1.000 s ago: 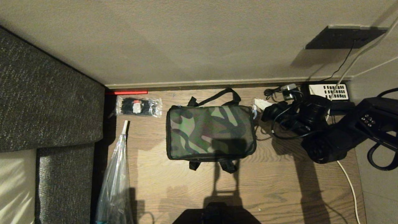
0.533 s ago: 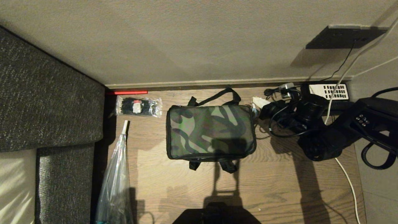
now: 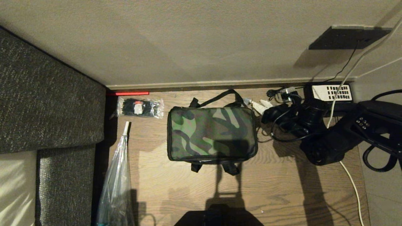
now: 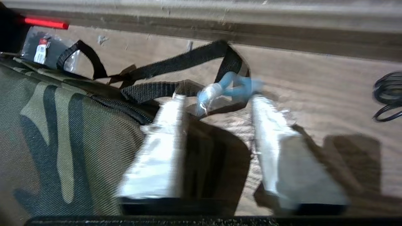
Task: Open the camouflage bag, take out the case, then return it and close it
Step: Open the top of the storage box
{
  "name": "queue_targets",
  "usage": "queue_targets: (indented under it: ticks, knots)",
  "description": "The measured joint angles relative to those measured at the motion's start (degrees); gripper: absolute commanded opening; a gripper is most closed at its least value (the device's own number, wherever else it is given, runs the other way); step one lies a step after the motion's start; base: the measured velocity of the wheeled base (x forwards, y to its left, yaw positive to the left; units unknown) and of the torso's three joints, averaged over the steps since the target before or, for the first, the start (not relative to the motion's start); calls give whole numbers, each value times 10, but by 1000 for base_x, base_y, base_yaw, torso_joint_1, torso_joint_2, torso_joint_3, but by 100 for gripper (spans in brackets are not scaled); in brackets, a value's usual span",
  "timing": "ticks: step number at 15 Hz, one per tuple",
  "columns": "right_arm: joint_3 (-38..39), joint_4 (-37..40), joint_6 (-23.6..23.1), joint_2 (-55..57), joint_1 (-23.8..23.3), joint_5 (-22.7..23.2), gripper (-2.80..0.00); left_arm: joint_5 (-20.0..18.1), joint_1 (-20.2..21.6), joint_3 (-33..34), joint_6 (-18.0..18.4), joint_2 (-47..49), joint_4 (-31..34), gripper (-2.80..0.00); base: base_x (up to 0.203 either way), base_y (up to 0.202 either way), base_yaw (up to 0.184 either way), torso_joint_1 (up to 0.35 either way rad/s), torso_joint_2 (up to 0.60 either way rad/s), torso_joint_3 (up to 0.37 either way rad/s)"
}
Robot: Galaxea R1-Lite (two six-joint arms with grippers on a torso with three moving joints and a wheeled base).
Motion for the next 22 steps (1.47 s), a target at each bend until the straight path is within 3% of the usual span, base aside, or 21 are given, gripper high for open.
queue_targets:
  ticks: [4, 9, 14, 16, 19, 22]
  knots:
    - [36, -19, 2, 0, -4, 11, 0, 0, 0, 0, 0, 0, 0, -280, 0, 0, 0, 0, 0, 0]
    - [127, 107, 28, -53, -6, 28, 0, 0, 0, 0, 0, 0, 0, -280, 0, 0, 0, 0, 0, 0]
    - [150, 191, 44, -99, -3, 40, 0, 0, 0, 0, 0, 0, 0, -280, 0, 0, 0, 0, 0, 0]
    - [157, 223, 85, -123, 5, 60, 0, 0, 0, 0, 0, 0, 0, -280, 0, 0, 0, 0, 0, 0]
    - [168, 277, 184, -164, 41, 69, 0, 0, 0, 0, 0, 0, 0, -280, 0, 0, 0, 0, 0, 0]
    - [178, 283, 197, -178, 65, 65, 0, 0, 0, 0, 0, 0, 0, -280, 0, 0, 0, 0, 0, 0]
